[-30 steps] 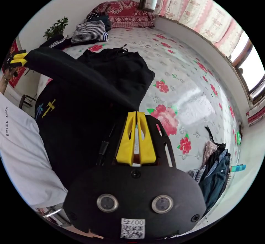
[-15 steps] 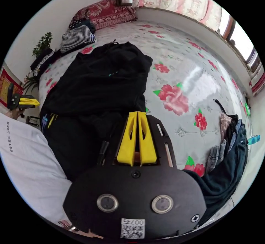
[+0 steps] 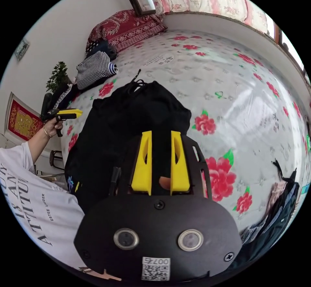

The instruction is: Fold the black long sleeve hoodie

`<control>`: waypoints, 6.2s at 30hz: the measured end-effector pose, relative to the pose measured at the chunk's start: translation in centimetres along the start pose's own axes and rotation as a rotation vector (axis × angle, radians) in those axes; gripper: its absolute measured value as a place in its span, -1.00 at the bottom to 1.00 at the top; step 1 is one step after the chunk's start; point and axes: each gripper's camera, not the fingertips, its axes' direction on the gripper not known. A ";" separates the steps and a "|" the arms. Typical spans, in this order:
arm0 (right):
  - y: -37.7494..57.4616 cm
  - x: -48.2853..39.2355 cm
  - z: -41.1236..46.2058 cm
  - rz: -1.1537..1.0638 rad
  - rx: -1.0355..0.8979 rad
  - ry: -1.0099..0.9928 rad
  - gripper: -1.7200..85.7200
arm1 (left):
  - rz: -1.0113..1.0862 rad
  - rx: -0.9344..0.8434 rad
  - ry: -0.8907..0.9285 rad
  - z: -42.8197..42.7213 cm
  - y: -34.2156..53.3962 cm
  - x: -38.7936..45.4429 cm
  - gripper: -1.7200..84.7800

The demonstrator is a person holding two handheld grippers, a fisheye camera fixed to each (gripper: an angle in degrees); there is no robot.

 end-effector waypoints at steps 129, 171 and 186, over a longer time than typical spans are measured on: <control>14.0 -4.8 0.5 -0.022 0.124 -0.141 -0.81 | 0.072 0.054 0.136 4.2 4.1 5.5 -0.78; 9.0 -0.9 4.0 0.022 -0.087 -0.117 -0.96 | 0.268 -0.178 0.153 7.4 5.0 12.8 -0.98; 7.9 1.1 11.2 0.190 -0.133 -0.182 -0.91 | 0.178 -0.259 0.164 11.5 6.2 11.0 -0.96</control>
